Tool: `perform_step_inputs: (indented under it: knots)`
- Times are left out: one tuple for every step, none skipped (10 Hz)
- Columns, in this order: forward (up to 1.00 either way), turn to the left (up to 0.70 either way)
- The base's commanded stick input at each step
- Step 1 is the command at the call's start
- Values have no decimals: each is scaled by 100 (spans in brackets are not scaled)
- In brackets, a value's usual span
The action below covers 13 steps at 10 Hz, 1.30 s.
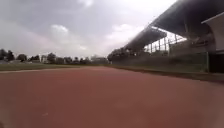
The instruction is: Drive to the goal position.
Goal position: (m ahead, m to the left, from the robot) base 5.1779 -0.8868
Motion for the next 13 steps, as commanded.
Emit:
perform_step_inputs:
  knots:
    - [45, 0]
    - [45, 0]
    - [45, 0]
    - [45, 0]
    - [45, 0]
    - [45, 0]
    - [45, 0]
    - [45, 0]
    - [45, 0]
    - [45, 0]
    - [45, 0]
    - [45, 0]
    - [45, 0]
